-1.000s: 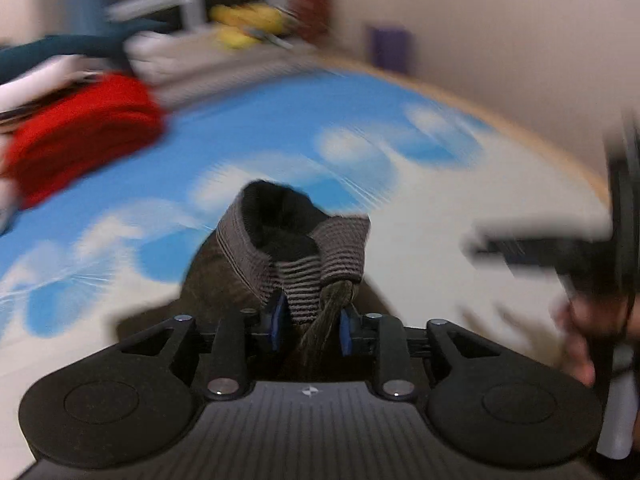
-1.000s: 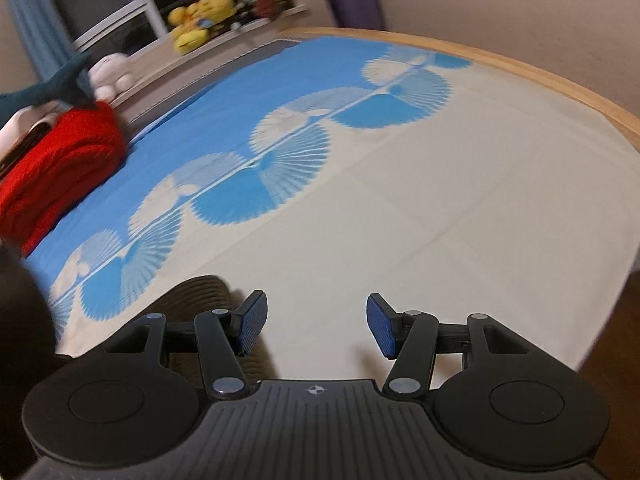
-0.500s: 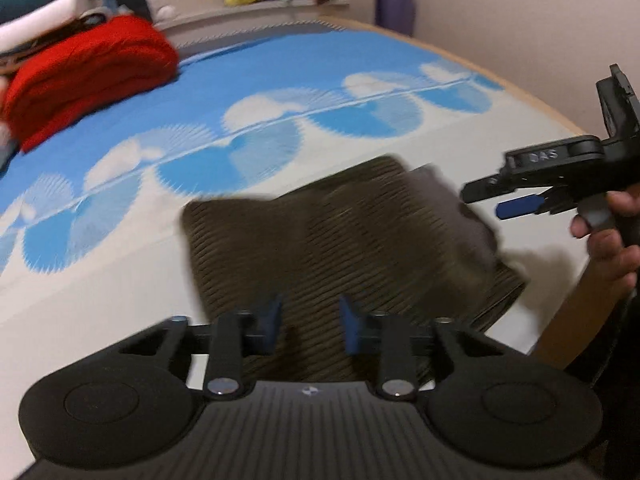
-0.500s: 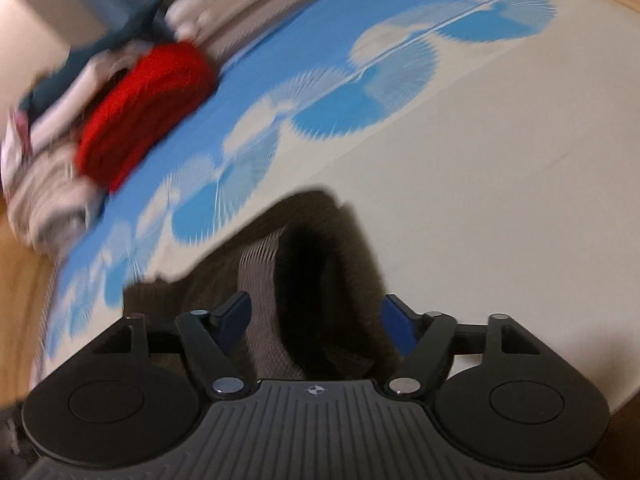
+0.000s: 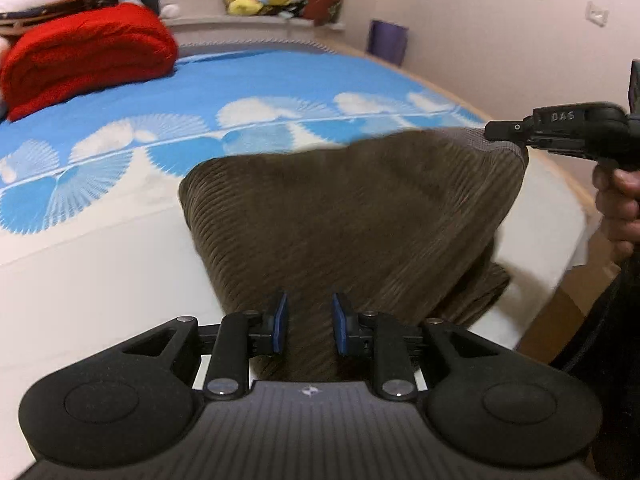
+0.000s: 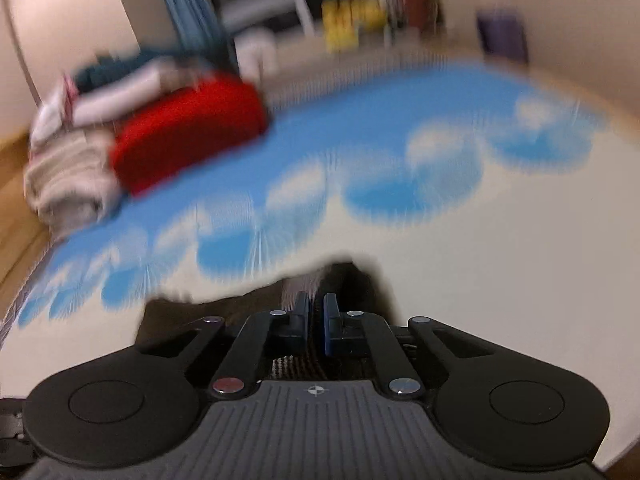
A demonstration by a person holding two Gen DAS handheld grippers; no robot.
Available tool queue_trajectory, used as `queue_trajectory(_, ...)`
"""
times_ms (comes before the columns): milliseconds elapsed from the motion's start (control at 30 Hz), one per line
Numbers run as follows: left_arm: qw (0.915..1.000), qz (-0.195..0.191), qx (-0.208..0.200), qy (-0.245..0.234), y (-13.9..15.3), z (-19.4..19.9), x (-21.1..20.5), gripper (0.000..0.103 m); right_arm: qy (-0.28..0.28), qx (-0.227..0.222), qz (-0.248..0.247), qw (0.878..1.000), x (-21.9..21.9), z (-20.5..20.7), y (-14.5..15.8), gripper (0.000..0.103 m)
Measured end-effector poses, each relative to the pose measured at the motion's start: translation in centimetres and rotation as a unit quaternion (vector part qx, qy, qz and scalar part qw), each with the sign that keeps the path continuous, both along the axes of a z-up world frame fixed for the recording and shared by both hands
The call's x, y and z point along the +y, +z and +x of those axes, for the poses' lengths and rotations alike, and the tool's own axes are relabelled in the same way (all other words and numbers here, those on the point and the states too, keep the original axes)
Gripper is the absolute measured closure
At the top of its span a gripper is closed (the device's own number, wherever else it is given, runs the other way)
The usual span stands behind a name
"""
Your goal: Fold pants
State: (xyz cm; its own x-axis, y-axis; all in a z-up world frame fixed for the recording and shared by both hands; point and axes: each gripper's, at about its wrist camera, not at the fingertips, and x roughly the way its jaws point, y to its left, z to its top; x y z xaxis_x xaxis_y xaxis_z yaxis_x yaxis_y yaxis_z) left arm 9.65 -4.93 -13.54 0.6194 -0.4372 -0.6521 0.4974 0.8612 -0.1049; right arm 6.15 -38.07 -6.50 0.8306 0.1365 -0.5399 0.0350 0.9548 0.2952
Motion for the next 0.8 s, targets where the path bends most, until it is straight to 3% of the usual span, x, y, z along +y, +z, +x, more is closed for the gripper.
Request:
queue_trajectory(33, 1.0000, 0.003, 0.004, -0.007, -0.1, 0.0, -0.2, 0.077, -0.016, -0.011, -0.020, 1.000, -0.4, -0.5, 0.4, 0.097)
queue_trajectory(67, 0.9998, 0.013, 0.009, -0.012, -0.4, 0.0, -0.5, 0.077, -0.035, 0.007, -0.026, 0.999, -1.3, -0.8, -0.1, 0.097)
queue_trajectory(167, 0.9962, 0.072, 0.042, -0.026, -2.6, 0.6, -1.3, 0.072, -0.052, 0.159, -0.004, 0.986, -2.8, 1.4, -4.8, 0.098)
queue_trajectory(200, 0.9957, 0.078, 0.041, -0.029, -3.0, 0.7, -1.4, 0.071, -0.053, 0.188, -0.004, 0.981, -2.6, 1.6, -6.1, 0.096)
queue_trajectory(267, 0.9956, 0.076, 0.046, -0.027, -2.7, 1.1, -1.4, 0.071, -0.049, 0.166, -0.043, 0.984, -1.7, 1.5, -5.3, 0.093)
queue_trajectory(367, 0.9959, 0.064, 0.061, -0.021, -2.6, 1.2, -0.8, 0.069, -0.048, 0.061, -0.111, 0.991, -0.1, -0.2, -2.2, 0.089)
queue_trajectory(467, 0.9956, 0.066, 0.063, -0.020, -2.4, 1.4, -1.1, 0.068, 0.014, -0.015, -0.092, 0.996, 0.7, -1.5, -0.6, 0.089)
queue_trajectory(500, 0.9956, 0.066, 0.063, -0.020, -2.2, 1.4, -1.2, 0.068, 0.052, -0.006, -0.079, 0.996, 1.1, -1.2, -0.9, 0.089)
queue_trajectory(533, 0.9958, 0.063, 0.064, -0.018, -1.9, 1.5, -1.2, 0.068, 0.089, 0.032, -0.067, 0.993, 1.6, -0.5, -2.0, 0.090)
queue_trajectory(600, 0.9971, 0.056, 0.048, -0.015, -0.7, 2.0, -1.1, 0.068, 0.117, 0.180, -0.094, 0.972, 2.6, 1.4, -6.4, 0.095)
queue_trajectory(633, 0.9980, 0.054, 0.031, -0.013, 0.2, 2.5, -1.2, 0.068, 0.117, 0.210, -0.109, 0.964, 2.5, 1.5, -7.8, 0.096)
queue_trajectory(800, 0.9990, 0.037, -0.023, 0.011, 3.8, 7.3, -1.5, 0.070, 0.124, 0.199, -0.094, 0.967, 1.5, 1.9, -7.1, 0.096)
